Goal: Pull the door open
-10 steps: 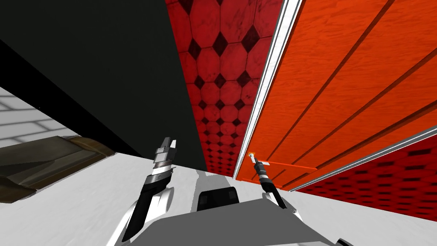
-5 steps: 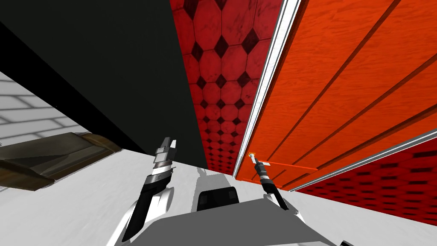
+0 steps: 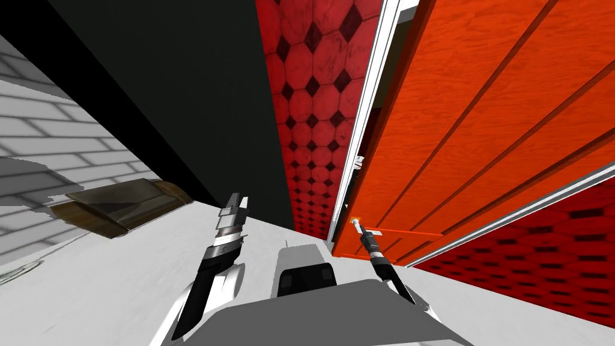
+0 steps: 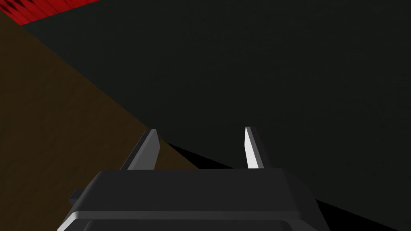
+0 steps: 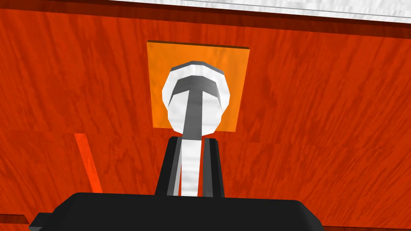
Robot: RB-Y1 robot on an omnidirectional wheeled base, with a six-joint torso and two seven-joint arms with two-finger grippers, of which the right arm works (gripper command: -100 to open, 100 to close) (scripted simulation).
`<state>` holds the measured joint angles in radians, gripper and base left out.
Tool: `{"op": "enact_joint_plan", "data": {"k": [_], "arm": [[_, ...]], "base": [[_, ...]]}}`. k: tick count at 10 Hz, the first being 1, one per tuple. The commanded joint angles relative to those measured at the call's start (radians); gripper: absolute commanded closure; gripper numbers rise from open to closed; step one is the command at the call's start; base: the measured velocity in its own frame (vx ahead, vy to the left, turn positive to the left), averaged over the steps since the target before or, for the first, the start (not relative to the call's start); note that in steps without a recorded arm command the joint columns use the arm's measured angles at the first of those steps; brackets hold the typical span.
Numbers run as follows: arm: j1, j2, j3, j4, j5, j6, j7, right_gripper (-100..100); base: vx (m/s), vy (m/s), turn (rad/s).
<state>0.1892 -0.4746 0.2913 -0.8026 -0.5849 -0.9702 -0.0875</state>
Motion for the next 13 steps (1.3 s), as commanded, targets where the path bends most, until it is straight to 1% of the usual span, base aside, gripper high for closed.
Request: {"op": "enact_joint_plan", "data": {"k": [1, 2, 3, 4, 5, 6, 7, 9, 10, 11, 12, 13], "arm": [[0.019, -0.019, 0.021, -0.007, 0.005, -0.024, -0.020, 100], [0.025, -0.025, 0.028, -0.008, 0.007, -0.031, -0.027, 100], [0.015, -0.017, 0.025, -0.004, 0.007, -0.021, -0.020, 100], [0.030, -0.028, 0.046, 0.001, 0.007, -0.045, -0.034, 100], [0.033, -0.031, 0.050, 0.002, 0.006, -0.052, -0.037, 100], [0.041, -0.039, 0.059, 0.004, 0.005, -0.066, -0.044, 100], [0.053, -0.052, 0.075, 0.008, 0.003, -0.089, -0.055, 100], [0.070, -0.069, 0.096, 0.013, 0.001, -0.121, -0.070, 100], [0.081, -0.081, 0.109, 0.016, -0.001, -0.142, -0.080, 100], [0.088, -0.087, 0.117, 0.018, -0.002, -0.153, -0.086, 100], [0.077, -0.077, 0.114, 0.020, 0.001, -0.141, -0.080, 100], [0.089, -0.086, 0.137, 0.034, -0.006, -0.172, -0.090, 100]], "base": [[-0.234, -0.057, 0.150], [-0.232, -0.077, 0.125], [-0.099, -0.026, 0.038], [-0.113, 0.005, 0.147], [-0.194, -0.031, 0.154], [-0.203, -0.037, 0.133], [-0.209, -0.052, 0.186], [-0.259, -0.077, 0.187], [-0.239, -0.037, 0.148], [-0.228, -0.035, 0.131], [-0.103, -0.012, 0.022], [-0.156, -0.047, 0.215]]}}
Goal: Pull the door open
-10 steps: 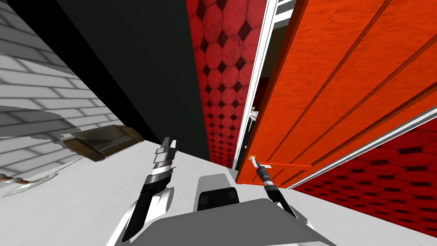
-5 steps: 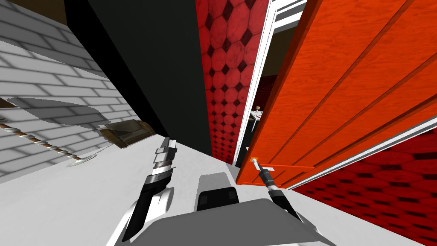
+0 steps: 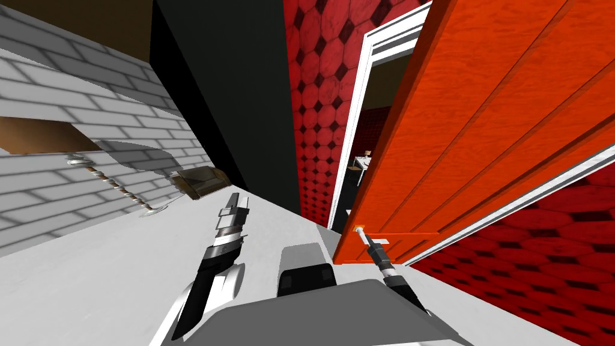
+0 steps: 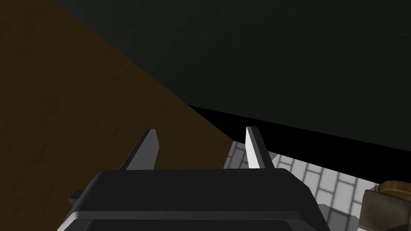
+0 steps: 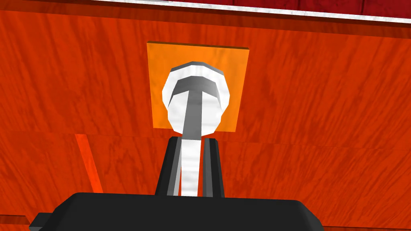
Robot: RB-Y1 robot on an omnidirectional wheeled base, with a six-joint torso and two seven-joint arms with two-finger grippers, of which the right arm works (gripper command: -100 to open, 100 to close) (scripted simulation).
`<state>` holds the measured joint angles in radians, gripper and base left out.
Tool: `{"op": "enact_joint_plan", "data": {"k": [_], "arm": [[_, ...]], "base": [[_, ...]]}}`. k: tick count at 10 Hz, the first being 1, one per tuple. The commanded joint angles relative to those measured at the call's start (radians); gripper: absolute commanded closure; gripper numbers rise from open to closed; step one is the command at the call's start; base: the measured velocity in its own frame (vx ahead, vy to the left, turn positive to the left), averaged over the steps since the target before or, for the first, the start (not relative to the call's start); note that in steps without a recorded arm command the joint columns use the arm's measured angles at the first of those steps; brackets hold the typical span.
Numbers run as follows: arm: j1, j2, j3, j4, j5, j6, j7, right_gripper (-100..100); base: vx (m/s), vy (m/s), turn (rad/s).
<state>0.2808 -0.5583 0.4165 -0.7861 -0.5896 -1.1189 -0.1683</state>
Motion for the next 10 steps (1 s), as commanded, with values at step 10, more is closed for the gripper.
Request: {"op": "enact_joint_plan", "data": {"k": [10], "arm": [[0.035, -0.046, 0.096, 0.064, -0.032, -0.138, -0.045, 100]], "base": [[-0.200, -0.045, 0.156]]}}
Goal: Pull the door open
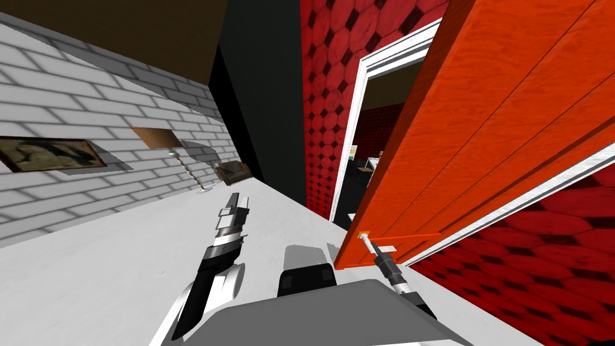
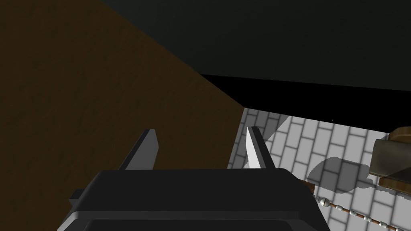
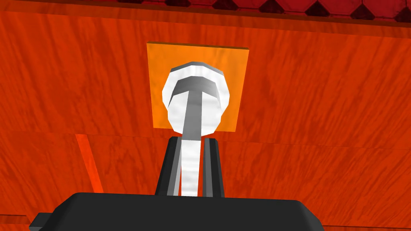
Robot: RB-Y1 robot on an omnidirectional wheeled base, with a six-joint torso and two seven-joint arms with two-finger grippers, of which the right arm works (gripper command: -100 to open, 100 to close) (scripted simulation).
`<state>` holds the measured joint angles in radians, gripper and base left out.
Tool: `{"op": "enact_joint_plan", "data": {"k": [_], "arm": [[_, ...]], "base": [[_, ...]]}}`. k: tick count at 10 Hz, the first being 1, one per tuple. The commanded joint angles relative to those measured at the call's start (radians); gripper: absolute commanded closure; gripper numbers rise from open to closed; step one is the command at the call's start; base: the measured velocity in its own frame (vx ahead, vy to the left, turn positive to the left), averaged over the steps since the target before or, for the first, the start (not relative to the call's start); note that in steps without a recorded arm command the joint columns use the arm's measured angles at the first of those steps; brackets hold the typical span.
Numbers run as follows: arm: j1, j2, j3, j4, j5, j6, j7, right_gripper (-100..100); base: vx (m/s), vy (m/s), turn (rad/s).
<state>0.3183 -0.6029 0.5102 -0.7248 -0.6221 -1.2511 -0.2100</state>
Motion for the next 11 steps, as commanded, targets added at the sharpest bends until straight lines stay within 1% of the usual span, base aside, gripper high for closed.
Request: {"op": "enact_joint_plan", "data": {"k": [1, 7, 8, 10, 11], "arm": [[-0.004, -0.002, 0.004, 0.007, 0.002, -0.009, -0.005, 100], [-0.021, -0.009, 0.023, 0.045, 0.007, -0.040, -0.028, 100], [-0.024, -0.011, 0.026, 0.052, 0.008, -0.046, -0.033, 100], [-0.028, -0.013, 0.030, 0.061, 0.010, -0.053, -0.038, 100], [-0.030, -0.007, 0.032, 0.060, 0.012, -0.048, -0.036, 100]], "base": [[-0.226, -0.057, 0.181], [-0.241, -0.071, 0.178], [-0.255, -0.010, 0.166], [-0.227, -0.046, 0.112], [-0.096, -0.020, 0.030]]}}
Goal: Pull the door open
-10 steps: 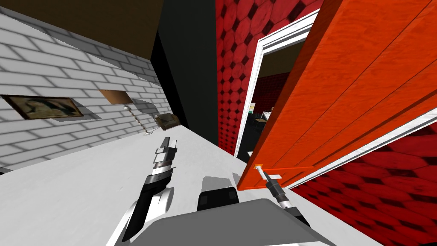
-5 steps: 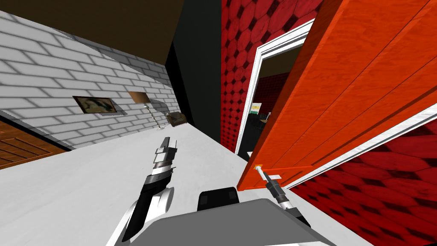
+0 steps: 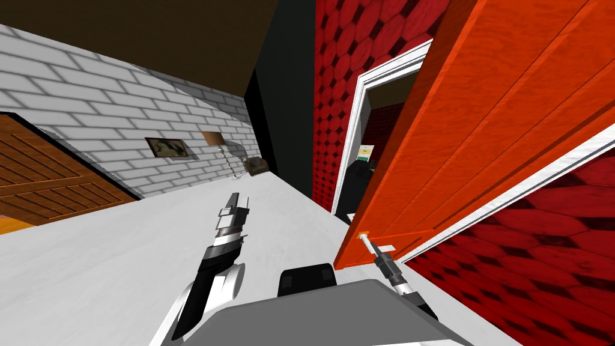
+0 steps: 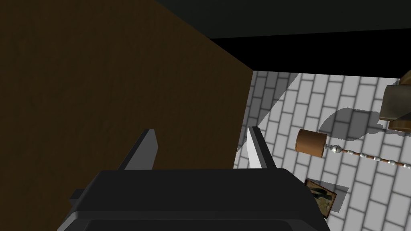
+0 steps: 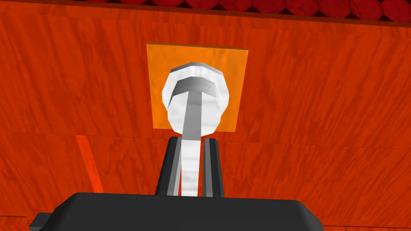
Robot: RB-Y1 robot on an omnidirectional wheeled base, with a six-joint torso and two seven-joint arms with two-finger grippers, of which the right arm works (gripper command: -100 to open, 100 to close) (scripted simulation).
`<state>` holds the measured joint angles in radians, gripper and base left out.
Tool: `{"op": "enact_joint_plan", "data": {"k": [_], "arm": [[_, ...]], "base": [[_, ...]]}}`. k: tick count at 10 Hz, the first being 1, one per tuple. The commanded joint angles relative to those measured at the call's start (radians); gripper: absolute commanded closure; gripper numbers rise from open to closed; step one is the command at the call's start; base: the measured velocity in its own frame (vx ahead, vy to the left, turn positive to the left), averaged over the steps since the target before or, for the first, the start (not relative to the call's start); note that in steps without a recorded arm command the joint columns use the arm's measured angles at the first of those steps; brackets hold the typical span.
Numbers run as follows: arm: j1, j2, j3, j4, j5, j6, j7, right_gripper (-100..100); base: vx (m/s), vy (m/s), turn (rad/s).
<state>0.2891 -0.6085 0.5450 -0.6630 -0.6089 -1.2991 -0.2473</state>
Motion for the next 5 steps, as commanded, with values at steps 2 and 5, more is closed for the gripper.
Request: {"op": "enact_joint_plan", "data": {"k": [2, 5], "arm": [[-0.003, -0.003, 0.010, 0.011, -0.006, -0.012, -0.004, 100], [-0.008, -0.007, 0.026, 0.028, -0.015, -0.028, -0.010, 100]], "base": [[-0.164, -0.030, 0.168], [-0.194, -0.048, 0.138]]}}
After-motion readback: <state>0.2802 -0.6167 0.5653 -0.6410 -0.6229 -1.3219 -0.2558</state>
